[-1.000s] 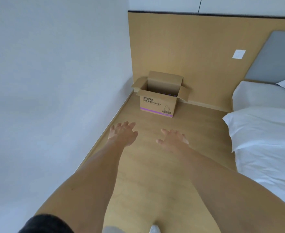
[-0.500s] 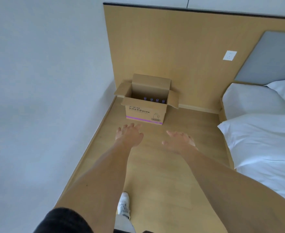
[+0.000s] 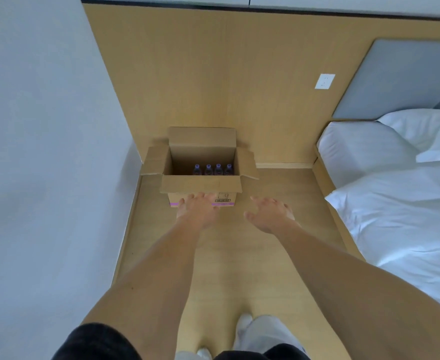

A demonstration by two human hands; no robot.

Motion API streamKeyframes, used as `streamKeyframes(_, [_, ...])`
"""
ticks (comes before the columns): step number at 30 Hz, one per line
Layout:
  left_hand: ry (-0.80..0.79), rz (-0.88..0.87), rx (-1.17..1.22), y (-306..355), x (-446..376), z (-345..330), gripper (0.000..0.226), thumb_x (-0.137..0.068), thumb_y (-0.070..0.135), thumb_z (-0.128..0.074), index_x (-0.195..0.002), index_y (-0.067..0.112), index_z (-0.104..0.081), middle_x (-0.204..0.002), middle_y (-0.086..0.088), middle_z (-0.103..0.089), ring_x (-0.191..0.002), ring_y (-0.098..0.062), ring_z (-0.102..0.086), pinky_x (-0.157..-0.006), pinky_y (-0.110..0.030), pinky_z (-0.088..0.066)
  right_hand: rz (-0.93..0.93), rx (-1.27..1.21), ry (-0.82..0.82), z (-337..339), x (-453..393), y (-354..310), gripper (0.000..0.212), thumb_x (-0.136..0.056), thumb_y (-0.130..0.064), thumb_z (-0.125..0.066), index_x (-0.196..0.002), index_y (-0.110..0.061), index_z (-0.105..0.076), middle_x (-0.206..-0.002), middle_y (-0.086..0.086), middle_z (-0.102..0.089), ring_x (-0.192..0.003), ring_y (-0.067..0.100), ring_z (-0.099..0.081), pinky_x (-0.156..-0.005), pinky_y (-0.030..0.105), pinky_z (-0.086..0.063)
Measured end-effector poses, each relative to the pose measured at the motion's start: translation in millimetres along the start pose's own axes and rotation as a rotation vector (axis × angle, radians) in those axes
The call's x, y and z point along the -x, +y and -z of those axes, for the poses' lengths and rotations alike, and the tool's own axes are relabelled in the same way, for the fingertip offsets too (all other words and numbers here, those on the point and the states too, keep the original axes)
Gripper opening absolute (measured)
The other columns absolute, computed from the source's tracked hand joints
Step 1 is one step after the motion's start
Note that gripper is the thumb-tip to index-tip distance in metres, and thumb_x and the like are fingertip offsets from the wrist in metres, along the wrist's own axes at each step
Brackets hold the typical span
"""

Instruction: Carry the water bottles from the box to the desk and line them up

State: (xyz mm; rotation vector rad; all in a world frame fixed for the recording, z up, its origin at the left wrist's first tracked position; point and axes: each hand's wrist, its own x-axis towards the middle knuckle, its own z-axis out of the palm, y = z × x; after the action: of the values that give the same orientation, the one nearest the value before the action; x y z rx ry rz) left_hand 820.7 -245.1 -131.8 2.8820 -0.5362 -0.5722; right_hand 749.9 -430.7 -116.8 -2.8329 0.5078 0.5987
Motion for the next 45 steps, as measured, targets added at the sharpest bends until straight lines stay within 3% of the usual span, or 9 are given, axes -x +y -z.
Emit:
streamKeyframes(9, [-0.04,0.051,-0.021,-47.0,-129.7,36.0,0.055,-0.103,0.038,-0.035,-0.157,0.029,-0.029,-0.157,-0.005,-0.038,-0.141,-0.03,-0.037,-0.116,-0.051,-0.029,0.05,-0.037,-0.036,26.8,-148.6,-45.7,0.063,-0.096,-0.056,-0.042,-0.152,-0.03,-0.033,-0.151,0.008,-0.045,-0.141,0.03,-0.037,-0.115,0.047,-0.029])
streamKeyframes(15, [-0.03,0.152,-0.007,-80.9,-224.1,74.5,0.053,-0.101,0.037,-0.036,-0.153,0.03,-0.034,-0.147,-0.002,-0.046,-0.134,-0.03,-0.044,-0.108,-0.047,-0.034,0.11,-0.043,-0.087,60.8,-260.6,-87.7,0.06,-0.094,-0.057,-0.043,-0.148,-0.032,-0.037,-0.146,0.004,-0.049,-0.138,0.028,-0.04,-0.112,0.043,-0.03])
streamKeyframes(23, [-0.04,0.172,0.058,-95.9,-324.7,98.2,0.05,-0.103,0.04,-0.038,-0.152,0.031,-0.035,-0.15,0.0,-0.045,-0.136,-0.028,-0.042,-0.11,-0.047,-0.033,0.136,0.004,-0.114,85.8,-365.7,-109.8,0.064,-0.095,-0.063,-0.043,-0.15,-0.031,-0.035,-0.149,0.005,-0.047,-0.138,0.028,-0.041,-0.112,0.046,-0.033])
streamKeyframes(36, [-0.166,0.035,0.014,-145.9,-502.8,119.5,0.055,-0.103,0.045,-0.04,-0.155,0.03,-0.031,-0.155,-0.002,-0.04,-0.14,-0.03,-0.039,-0.114,-0.048,-0.033,-0.01,-0.088,-0.173,99.1,-504.6,-148.0,0.062,-0.095,-0.059,-0.044,-0.15,-0.031,-0.035,-0.142,0.002,-0.053,-0.131,0.028,-0.047,-0.107,0.043,-0.039])
streamKeyframes(45, [-0.3,-0.002,0.008,-178.8,-580.4,108.5,0.056,-0.103,0.046,-0.042,-0.155,0.03,-0.031,-0.156,-0.004,-0.04,-0.139,-0.032,-0.041,-0.114,-0.049,-0.034,-0.059,-0.146,-0.233,87.7,-581.4,-182.9,0.065,-0.097,-0.059,-0.047,-0.153,-0.031,-0.032,-0.15,0.004,-0.048,-0.135,0.031,-0.047,-0.111,0.045,-0.038])
